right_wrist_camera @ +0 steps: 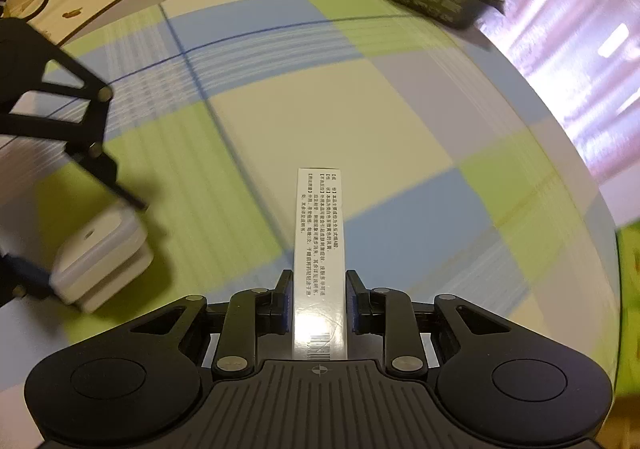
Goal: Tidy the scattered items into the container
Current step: 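Carry the night light and medicine box in both tools to the cardboard box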
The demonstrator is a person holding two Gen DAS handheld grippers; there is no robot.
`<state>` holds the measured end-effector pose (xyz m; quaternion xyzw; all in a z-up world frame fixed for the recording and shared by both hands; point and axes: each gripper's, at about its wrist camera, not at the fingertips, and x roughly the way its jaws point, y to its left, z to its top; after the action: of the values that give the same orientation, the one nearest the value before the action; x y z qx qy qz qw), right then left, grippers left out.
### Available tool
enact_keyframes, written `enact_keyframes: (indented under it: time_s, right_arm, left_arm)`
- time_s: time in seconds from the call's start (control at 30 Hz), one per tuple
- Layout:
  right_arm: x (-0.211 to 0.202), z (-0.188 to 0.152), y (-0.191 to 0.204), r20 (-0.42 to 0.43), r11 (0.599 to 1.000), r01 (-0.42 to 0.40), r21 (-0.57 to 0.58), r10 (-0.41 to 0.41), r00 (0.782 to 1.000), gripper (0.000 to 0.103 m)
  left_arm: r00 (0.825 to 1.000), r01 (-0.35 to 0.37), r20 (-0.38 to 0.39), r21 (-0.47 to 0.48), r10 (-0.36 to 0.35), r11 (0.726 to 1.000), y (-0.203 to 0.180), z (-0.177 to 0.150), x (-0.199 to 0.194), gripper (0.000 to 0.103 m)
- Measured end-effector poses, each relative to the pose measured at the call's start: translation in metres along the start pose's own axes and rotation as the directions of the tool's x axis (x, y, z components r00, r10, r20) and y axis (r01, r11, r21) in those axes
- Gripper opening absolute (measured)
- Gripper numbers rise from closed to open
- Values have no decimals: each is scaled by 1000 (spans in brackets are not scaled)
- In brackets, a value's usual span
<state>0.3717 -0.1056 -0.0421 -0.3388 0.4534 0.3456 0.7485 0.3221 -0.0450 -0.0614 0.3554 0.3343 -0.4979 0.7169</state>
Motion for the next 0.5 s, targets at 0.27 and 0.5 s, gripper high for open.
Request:
enact_keyframes:
  time_s: [0.27,0.5]
  right_arm:
    - [-66,-82,65,-39,987,-76,140,82,996,28]
    - [-99,-147,120,-26,963,-35,267,44,999,28]
  left_arm:
    - [1000,0,-17,-37,0,999,-52,3,-24,61]
    - [1000,-14,-25,-67,12,998,-96,3,-40,61]
